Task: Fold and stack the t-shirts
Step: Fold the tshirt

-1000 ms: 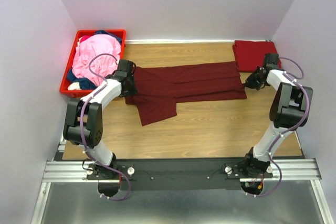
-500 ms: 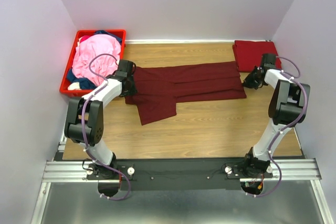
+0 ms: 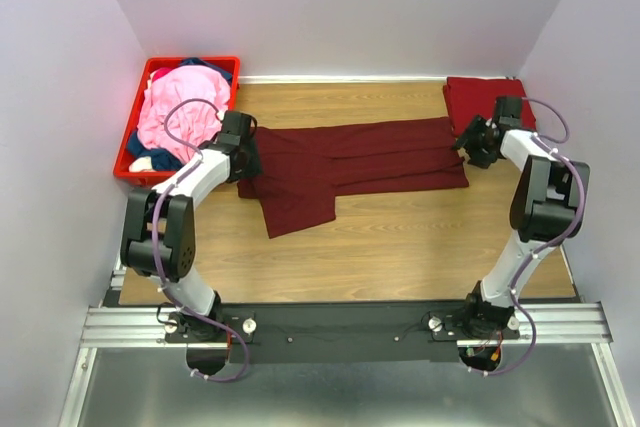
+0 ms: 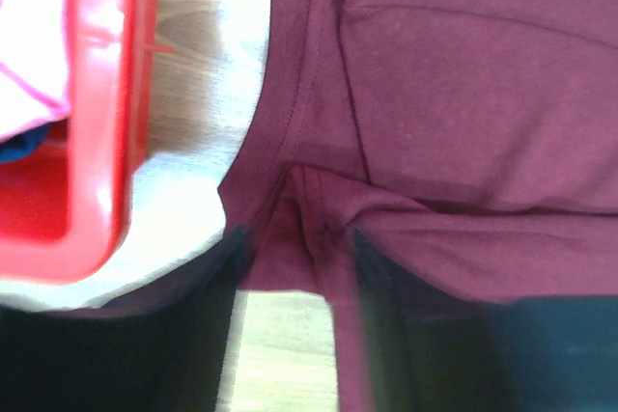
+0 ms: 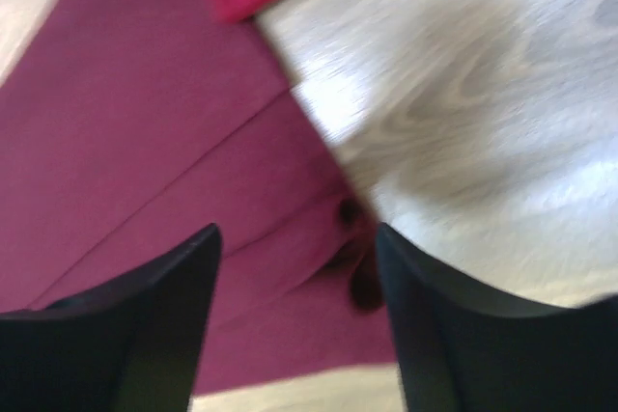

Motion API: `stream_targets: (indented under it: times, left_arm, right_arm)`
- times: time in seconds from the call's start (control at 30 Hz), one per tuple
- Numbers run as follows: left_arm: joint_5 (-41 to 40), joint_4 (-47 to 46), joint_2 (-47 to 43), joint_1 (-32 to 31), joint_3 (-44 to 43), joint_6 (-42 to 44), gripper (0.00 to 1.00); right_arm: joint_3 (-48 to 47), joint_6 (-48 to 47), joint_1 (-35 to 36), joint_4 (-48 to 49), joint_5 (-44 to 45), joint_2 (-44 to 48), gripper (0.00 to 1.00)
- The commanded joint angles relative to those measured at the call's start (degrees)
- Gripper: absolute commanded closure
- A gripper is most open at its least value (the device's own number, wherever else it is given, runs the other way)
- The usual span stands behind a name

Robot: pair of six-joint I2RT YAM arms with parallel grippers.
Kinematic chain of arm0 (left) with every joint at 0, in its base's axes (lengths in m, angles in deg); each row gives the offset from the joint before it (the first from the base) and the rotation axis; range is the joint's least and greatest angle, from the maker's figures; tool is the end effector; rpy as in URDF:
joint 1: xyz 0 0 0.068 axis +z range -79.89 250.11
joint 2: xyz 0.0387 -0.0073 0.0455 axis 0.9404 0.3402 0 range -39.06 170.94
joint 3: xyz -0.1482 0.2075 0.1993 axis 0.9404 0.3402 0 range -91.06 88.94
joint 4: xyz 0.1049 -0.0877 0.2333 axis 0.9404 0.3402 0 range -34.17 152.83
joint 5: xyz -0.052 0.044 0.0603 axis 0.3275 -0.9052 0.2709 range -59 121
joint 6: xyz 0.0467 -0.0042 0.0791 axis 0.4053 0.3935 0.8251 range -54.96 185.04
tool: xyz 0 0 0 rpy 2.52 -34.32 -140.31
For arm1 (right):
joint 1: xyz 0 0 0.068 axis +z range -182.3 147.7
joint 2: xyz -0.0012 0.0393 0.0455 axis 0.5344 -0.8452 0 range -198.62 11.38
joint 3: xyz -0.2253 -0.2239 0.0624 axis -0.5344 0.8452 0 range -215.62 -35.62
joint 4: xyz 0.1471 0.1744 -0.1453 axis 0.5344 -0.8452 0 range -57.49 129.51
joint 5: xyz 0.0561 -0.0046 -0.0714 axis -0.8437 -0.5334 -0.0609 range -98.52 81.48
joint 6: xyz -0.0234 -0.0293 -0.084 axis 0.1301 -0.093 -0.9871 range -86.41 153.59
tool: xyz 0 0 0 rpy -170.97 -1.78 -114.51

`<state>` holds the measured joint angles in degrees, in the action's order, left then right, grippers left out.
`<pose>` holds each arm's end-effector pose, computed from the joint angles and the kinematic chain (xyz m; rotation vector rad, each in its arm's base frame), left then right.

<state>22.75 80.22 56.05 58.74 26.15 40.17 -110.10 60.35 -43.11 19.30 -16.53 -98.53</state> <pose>0.3758 -0.0635 0.2129 -0.3535 2.5214 -0.0622 0.4519 -0.0746 0.1836 0.7695 2.4339 0.2865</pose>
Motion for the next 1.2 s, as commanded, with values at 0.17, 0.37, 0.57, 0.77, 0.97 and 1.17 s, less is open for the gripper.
stream_targets:
  times: [0.17, 0.37, 0.57, 0.77, 0.97, 1.17]
  left_arm:
    - [-4.58, 4.09, -16.86, -5.40, 3.80, -2.55, 0.34]
    - [-3.18, 7.17, -23.65, -14.45, 12.06, -8.88, 0.34]
    - [-0.45, 6.91, -22.43, -19.91, 18.30, -12.93, 0.34]
    - [1.48, 3.31, -13.22, -21.32, 18.23, -11.70, 0.34]
    - [1.31, 1.20, -5.83, -21.58, 17.26, -10.82, 0.46]
    - [-0.09, 2.42, -6.60, -21.76, 16.39, -11.08, 0.91]
  right_arm:
    - [9.07, -2.42, 6.76, 0.96, 7.03, 18.30, 0.19]
    - [14.79, -2.15, 10.63, 0.87, 5.29, 25.79, 0.19]
    - [18.40, -1.89, 13.00, 0.87, 2.74, 28.70, 0.19]
    - [19.72, -1.89, 13.18, 1.13, 0.98, 27.91, 0.19]
    - [20.51, -2.42, 13.27, 1.13, 0.63, 27.73, 0.19]
    - [20.51, -2.68, 13.27, 1.22, 0.19, 26.94, 0.19]
